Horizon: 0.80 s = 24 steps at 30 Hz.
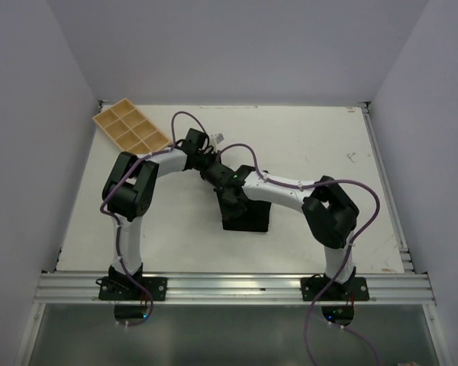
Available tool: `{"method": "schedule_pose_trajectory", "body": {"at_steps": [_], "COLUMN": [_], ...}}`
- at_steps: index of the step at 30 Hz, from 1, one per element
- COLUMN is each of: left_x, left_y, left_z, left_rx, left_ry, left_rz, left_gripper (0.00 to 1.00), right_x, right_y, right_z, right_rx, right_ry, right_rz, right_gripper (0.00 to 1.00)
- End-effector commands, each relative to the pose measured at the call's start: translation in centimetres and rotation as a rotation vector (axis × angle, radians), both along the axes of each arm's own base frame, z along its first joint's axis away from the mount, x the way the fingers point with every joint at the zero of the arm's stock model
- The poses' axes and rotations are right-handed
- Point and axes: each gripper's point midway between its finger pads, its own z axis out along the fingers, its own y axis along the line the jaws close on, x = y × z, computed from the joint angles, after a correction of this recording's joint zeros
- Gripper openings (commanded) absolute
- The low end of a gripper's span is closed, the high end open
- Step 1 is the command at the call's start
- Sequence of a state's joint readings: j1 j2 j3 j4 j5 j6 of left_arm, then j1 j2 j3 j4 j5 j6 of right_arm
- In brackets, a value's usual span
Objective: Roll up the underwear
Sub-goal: Fold the underwear
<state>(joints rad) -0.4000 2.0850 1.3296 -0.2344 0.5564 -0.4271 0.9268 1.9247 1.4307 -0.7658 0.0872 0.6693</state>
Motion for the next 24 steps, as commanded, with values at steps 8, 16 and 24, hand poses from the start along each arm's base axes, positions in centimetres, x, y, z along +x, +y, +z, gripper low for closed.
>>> {"method": "schedule_pose_trajectory", "body": {"at_steps": [8,16,24], "left_x": [1.6,1.6,2.3], "left_y": [0.6,0.8,1.5], "left_z": [1.0,0.4,3.8], "left_rx": [0.050,0.066,0.075], "left_ry": [-0.068,-0.060,-0.123], "left_rz": [0.006,0.008,0.039], "left_gripper": [0.00,0.00,0.25], "right_x": [-1.0,-1.7,-1.7], "right_y": [0.8,2.0,2.8], "right_z": [-3.3,-2.5,0.9], "right_rx": [-0.061,-0.047,0.015], "right_ry": [0.013,0.000,-0.003], "right_rz": [0.076,0.104,0.114], "right_gripper": [0.24,0.27,0.32]}}
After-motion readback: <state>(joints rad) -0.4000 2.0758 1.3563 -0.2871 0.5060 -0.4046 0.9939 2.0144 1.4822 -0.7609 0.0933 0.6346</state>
